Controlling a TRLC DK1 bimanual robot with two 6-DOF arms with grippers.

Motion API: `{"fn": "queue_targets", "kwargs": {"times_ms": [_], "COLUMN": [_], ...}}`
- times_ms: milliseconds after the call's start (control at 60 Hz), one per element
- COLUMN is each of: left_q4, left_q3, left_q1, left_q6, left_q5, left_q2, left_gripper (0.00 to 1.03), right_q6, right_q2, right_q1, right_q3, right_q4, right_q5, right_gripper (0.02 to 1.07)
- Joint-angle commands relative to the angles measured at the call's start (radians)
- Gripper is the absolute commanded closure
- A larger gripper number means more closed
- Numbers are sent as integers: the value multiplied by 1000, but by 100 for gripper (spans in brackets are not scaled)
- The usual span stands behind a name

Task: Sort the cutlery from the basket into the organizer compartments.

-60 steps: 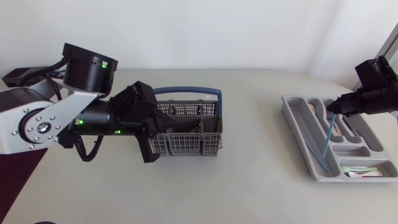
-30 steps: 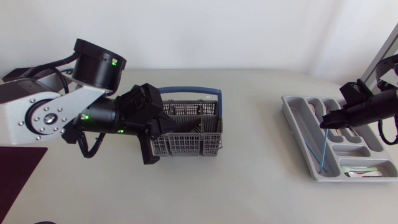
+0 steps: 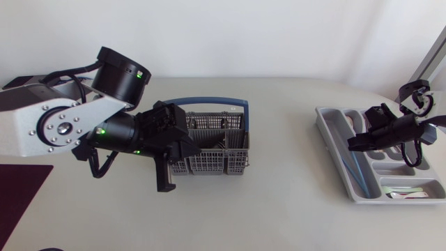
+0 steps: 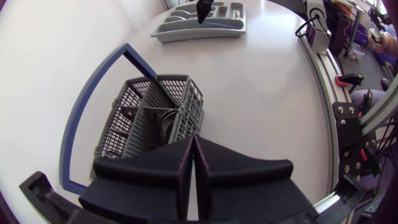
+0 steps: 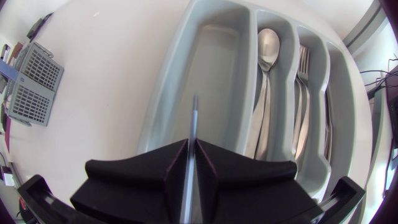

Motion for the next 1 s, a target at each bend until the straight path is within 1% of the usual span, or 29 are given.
{"fn": "queue_targets", "kwargs": {"times_ms": [0,67,117,250,317,367,433,467,483,533,567,600,650,683,917,983], "left_q4": [-12,-23,-26,-37,-37,-37,-37,-37,-35,-35,-35,-35,-35,-35,-32,-31], "left_q3": [27,32,32,53,63,70,84,86,89,95,98,102,110,116,171,182], "left_q1": [-4,-1,-3,0,5,10,13,13,14,17,19,20,22,26,33,36], "left_q6": [44,51,63,76,91,102,116,122,126,139,146,154,172,182,254,286], "left_q5": [-2,-2,-2,-2,-3,-5,-14,-17,-17,-19,-20,-23,-26,-26,-46,-46], "left_q2": [8,8,10,14,16,22,31,34,37,48,54,62,72,82,143,161], "left_gripper": [100,100,100,99,96,91,87,86,84,82,81,79,78,75,63,60], "right_q6": [17,17,17,11,6,2,-5,-11,-12,-17,-18,-18,-18,-20,-6,5], "right_q2": [20,18,14,-14,-44,-69,-110,-132,-143,-170,-196,-213,-239,-259,-402,-437], "right_q1": [-9,-9,-9,-7,-1,8,19,28,31,45,54,62,76,89,180,217], "right_q3": [-19,-29,-35,-52,-69,-83,-109,-123,-131,-149,-166,-178,-193,-204,-262,-276], "right_q4": [22,34,39,40,46,49,58,62,65,69,74,78,80,80,72,68], "right_q5": [17,25,28,26,35,37,48,51,52,62,65,68,78,80,89,91], "right_gripper": [77,67,57,42,34,30,26,24,23,22,20,20,20,17,15,12]}}
